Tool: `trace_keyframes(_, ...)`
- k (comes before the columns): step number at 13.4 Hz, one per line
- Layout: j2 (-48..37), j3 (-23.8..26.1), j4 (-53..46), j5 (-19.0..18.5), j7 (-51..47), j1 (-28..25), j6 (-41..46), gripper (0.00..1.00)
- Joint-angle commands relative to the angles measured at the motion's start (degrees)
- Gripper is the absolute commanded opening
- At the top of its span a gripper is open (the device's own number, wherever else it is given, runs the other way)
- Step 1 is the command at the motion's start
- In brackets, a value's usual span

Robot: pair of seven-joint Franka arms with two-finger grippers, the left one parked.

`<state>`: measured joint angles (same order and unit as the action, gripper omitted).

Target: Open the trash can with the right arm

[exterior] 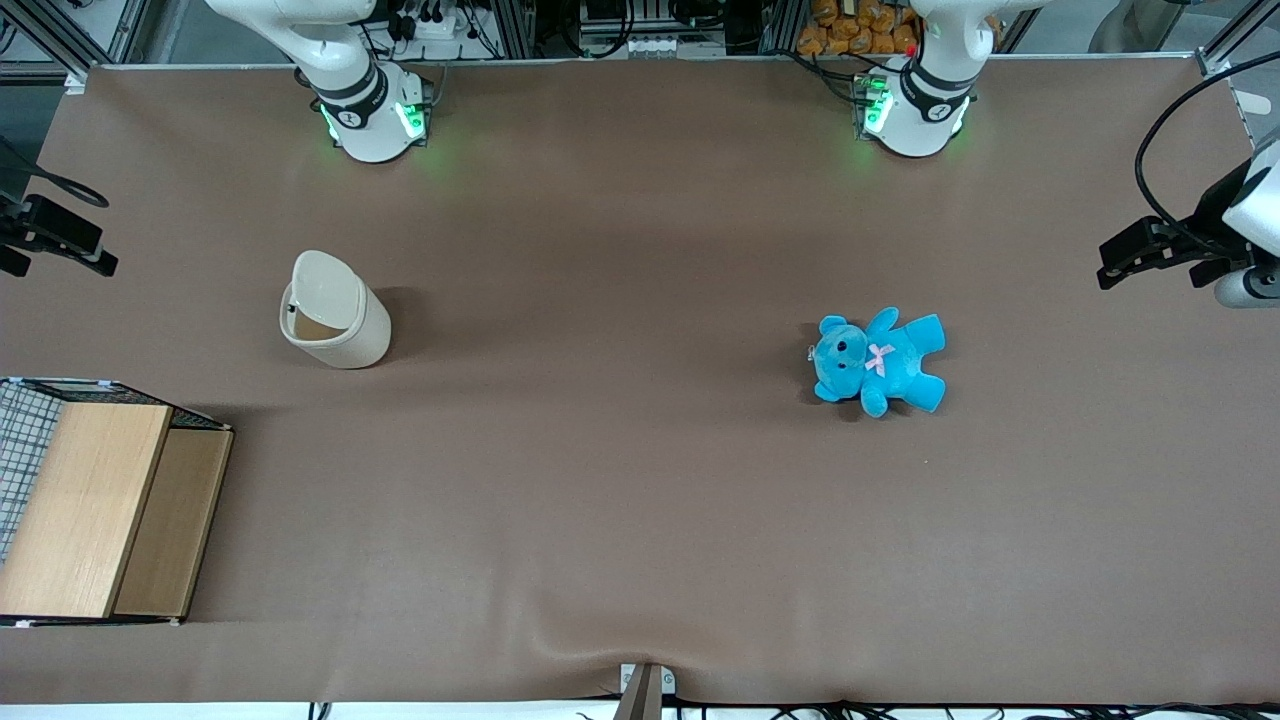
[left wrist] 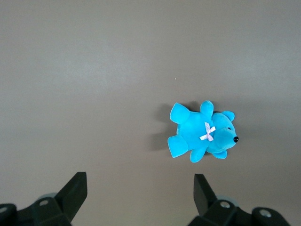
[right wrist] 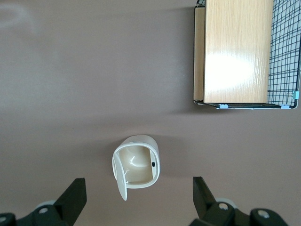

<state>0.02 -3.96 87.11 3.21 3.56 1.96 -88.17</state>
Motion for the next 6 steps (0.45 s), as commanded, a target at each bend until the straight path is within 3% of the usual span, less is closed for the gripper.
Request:
trace_keyframes(1, 0.59, -0.08, -1.33, -0.84, -0.93, -0.02, 0.98, 1.00)
trace_keyframes(3, 0.59, 0.10, -1.24, -3.46, -0.84, -0.29, 1.07, 1.00)
trace_keyframes(6, 0.59, 0.10, -1.24, -4.09, -1.01, -0.29, 1.07, 1.00)
